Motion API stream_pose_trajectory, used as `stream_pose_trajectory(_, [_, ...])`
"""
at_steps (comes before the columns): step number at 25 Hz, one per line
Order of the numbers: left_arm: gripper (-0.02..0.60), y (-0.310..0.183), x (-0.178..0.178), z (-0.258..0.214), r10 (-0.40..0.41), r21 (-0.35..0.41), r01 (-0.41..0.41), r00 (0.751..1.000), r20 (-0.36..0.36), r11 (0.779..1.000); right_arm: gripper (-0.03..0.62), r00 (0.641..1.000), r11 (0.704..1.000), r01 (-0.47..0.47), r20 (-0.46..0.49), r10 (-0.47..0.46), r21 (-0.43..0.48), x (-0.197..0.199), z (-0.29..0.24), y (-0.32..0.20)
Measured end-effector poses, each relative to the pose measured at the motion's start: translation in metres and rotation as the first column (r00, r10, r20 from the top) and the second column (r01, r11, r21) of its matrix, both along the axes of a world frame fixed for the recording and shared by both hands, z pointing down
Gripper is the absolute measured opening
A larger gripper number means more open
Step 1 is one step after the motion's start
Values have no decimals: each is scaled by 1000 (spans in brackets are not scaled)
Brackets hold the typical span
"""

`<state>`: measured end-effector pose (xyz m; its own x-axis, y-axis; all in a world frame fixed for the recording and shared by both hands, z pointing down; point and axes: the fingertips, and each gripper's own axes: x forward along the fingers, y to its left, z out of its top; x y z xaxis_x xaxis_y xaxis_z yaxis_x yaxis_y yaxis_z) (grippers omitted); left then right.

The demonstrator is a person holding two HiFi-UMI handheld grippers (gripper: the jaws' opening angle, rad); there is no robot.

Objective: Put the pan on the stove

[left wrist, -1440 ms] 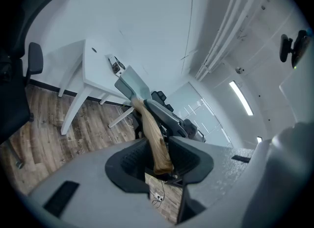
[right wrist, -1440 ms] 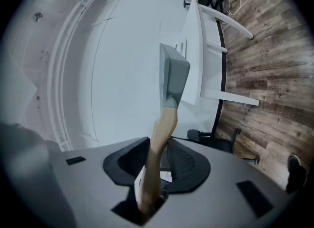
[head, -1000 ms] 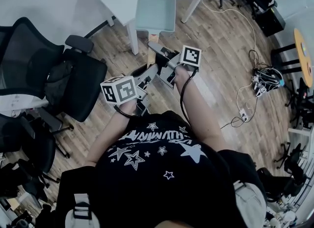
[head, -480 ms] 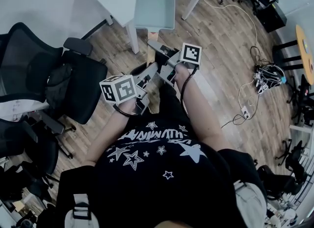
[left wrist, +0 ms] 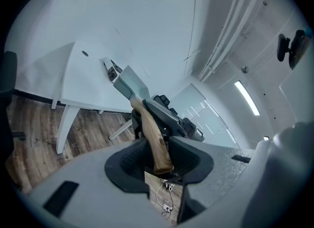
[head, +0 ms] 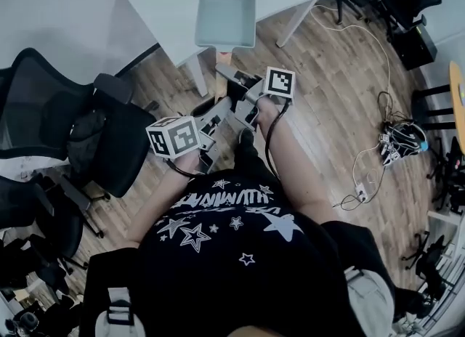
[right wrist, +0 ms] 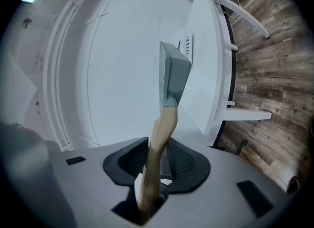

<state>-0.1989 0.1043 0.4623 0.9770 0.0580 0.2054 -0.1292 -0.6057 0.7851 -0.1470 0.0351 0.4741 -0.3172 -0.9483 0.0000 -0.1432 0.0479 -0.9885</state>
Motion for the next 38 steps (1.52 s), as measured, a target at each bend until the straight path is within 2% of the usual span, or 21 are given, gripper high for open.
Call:
stream_pose_trajectory(3, [127,-19,42,-1,-24,5,24,1000,11,1000,120,999,999,37,-3,-37,-4,40,-1,-21])
stream_pose_trajectory(16, [129,-47,162,-6,-111,13,111,994,4,994,120,990,990,139,-19,-138,16,151,-10,-54])
stream_pose_trajectory(21, [129,-50,189,-10,-128,17,128,992,4,992,121,986,986,163,-22,-163,20,176,-13,-58])
stream_pose_trajectory(30, [132,-79,208,-7,-116,13,116,993,16,993,123,988,988,153,8,-153,28,197,-10,-85])
stream_pose_trajectory(38, [135,-145,254,-3,-85,-28,85,996,-10,996,124,990,991,137,-36,-137,-15,241,-3,-152])
